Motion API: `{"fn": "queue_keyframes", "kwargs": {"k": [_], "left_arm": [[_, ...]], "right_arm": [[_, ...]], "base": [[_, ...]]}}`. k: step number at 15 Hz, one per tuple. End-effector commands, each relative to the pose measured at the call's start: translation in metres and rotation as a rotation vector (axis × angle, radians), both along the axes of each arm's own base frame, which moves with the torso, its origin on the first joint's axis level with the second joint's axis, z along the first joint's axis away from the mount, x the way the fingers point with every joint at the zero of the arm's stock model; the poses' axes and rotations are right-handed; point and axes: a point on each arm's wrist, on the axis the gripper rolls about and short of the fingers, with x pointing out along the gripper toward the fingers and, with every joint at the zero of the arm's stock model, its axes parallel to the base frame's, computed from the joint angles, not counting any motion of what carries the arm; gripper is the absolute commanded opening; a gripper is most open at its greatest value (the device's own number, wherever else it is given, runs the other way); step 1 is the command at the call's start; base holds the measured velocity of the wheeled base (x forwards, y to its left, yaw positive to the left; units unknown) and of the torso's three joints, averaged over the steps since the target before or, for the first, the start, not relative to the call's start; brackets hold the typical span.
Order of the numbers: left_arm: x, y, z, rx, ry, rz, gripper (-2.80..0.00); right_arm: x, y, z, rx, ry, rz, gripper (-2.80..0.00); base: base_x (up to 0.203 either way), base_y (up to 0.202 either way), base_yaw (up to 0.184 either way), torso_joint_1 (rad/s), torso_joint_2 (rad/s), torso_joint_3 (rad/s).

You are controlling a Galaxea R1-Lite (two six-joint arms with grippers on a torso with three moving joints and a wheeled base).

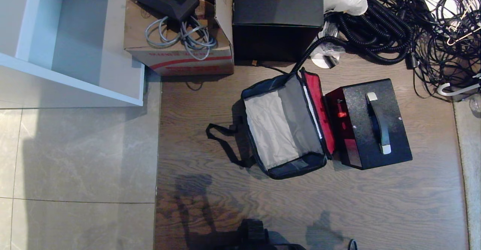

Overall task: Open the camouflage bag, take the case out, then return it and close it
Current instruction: Grip the handle again

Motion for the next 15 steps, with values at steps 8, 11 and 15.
{"fn": "queue_keyframes", "kwargs": {"k": [8, 11, 15], "left_arm": [[0.0000, 0.0000, 0.0000, 0.000, 0.000, 0.000, -2.80], [0.0000, 0.0000, 0.0000, 0.000, 0.000, 0.001, -2.80], [0.0000, 0.0000, 0.0000, 0.000, 0.000, 0.000, -2.80]], "right_arm": [[0.0034, 0.0000, -0.0112, -0.005, 0.043, 0.000, -2.80], [0.0034, 0.0000, -0.0112, -0.007, 0.042, 0.000, -2.80], [0.0034, 0.0000, -0.0111, -0.005, 0.041, 0.000, -2.80]], "base": [[0.000, 0.000, 0.000, 0.000, 0.00, 0.000], [0.000, 0.000, 0.000, 0.000, 0.00, 0.000], [0.000, 0.000, 0.000, 0.000, 0.00, 0.000]]}}
